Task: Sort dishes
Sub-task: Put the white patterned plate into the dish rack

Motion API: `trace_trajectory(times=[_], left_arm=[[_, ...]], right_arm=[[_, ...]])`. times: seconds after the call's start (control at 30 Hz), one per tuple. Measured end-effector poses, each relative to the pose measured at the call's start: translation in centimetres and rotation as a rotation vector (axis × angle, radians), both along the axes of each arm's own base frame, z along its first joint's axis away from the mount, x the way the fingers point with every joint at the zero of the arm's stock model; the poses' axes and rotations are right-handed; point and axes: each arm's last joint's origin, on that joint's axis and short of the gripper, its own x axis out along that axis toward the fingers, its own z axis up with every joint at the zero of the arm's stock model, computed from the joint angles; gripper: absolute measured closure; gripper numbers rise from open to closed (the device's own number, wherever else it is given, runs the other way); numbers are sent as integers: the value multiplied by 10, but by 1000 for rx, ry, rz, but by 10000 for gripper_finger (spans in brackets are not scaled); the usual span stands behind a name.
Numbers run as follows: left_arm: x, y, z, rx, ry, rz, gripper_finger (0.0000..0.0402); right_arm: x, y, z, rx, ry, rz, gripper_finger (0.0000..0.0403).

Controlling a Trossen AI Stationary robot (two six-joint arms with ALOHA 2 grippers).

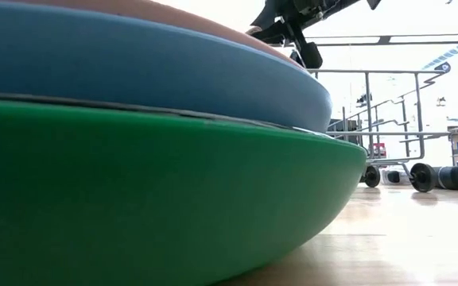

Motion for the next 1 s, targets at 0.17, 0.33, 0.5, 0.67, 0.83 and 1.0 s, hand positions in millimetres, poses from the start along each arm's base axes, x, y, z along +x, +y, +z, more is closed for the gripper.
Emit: trace_trajectory(times=[0.17,0.33,0.5,0.67,0.83,1.0], left_arm=[[1,0,-2,-3,-1,3,171],[2,-1,-9,3,11,7,171],[3,-1,-17,0,13,20,171],[3,-2,-18,-22,3,25,171],[3,-3,-18,-35,-15,30,171],[3,-4,-19,-72,-37,46,171]], right_arm=[[3,-3,-4,9,5,11,403],[7,-4,-8,6,11,19,403],[11,-5,-12,7,17,24,403],[11,-5,-12,2,18,27,403],[13,-5,-7,5,16,28,403],[15,-5,-2,2,10,34,403]])
